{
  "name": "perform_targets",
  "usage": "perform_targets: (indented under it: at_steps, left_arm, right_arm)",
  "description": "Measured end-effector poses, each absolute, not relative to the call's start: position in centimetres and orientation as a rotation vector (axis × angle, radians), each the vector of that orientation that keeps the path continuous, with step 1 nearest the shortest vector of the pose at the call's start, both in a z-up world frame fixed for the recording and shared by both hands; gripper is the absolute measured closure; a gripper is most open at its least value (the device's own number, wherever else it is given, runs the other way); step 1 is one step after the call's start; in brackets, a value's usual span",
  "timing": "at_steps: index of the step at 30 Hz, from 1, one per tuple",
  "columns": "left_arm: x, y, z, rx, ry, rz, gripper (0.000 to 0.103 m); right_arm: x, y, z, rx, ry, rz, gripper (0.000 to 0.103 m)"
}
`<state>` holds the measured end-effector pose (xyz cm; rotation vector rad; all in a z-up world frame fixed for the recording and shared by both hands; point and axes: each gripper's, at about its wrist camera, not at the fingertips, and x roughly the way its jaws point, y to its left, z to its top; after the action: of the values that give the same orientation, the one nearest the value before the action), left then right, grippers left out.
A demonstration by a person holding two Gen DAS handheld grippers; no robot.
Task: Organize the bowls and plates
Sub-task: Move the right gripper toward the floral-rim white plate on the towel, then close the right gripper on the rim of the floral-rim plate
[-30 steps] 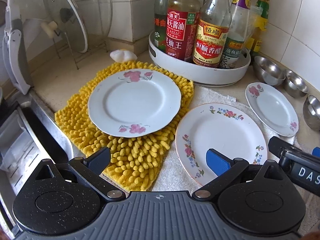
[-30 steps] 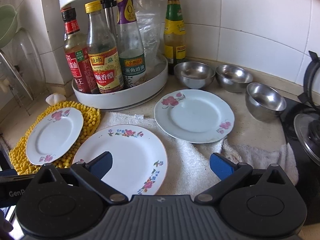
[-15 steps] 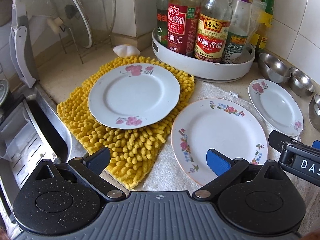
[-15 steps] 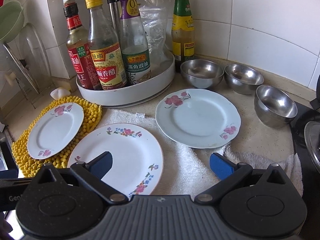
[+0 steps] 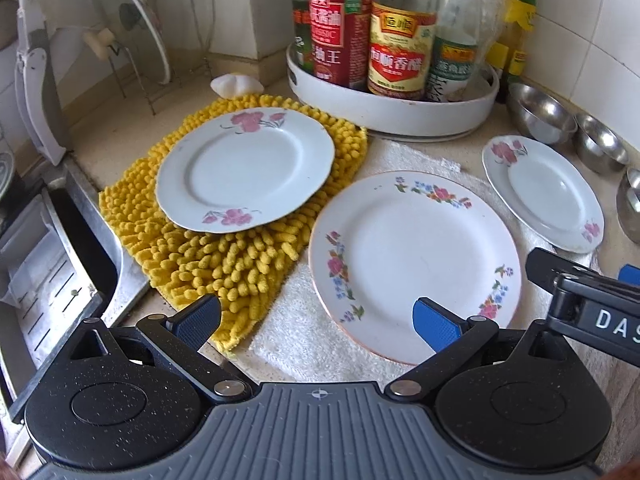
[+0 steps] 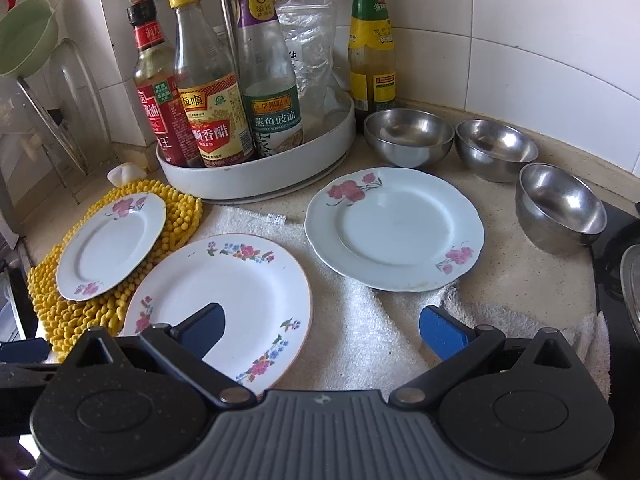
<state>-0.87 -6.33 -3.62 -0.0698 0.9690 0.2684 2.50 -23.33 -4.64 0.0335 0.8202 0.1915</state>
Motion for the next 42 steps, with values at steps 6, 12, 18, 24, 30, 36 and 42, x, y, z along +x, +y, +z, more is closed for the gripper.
perform_targets:
  at_steps: [6, 12, 18, 24, 30, 36, 42]
  left_arm:
    - [-0.3, -6.5, -3.8, -0.063, 0.978, 0.280, 0.000]
    - [0.9, -6.2, -4.6, -0.067, 1.001, 0.272, 0.000]
    - [1.9, -5.2, -6.0, -0.065, 1.037, 0.292, 0.001]
    - [3.2, -5.0, -6.7, -0.072, 1.062, 0.267, 0.003]
    - [4.3, -4.9, -7.1, -0.074, 1.076, 0.236, 0.004]
    - [5.1, -5.0, -7.4, -0.074, 1.082, 0.184, 0.005]
    - [5.8, -4.6, -8.0, -0.103, 1.098, 0.119, 0.010]
  right_arm:
    - [2.8, -24.2, -5.0, 0.059, 0.833, 0.183, 0.000]
    - [3.4, -24.6, -5.6, 0.062, 0.849, 0.162, 0.000]
    - [4.5, -24.4, -7.0, 0.079, 0.903, 0.177, 0.000]
    - [5.9, -24.1, -7.8, 0.082, 0.931, 0.192, 0.000]
    - [6.8, -24.0, -8.5, 0.108, 0.964, 0.228, 0.000]
    - [7.3, -23.8, -8.8, 0.124, 0.966, 0.266, 0.000]
    - [8.1, -23.7, -9.3, 0.159, 0.991, 0.311, 0.001]
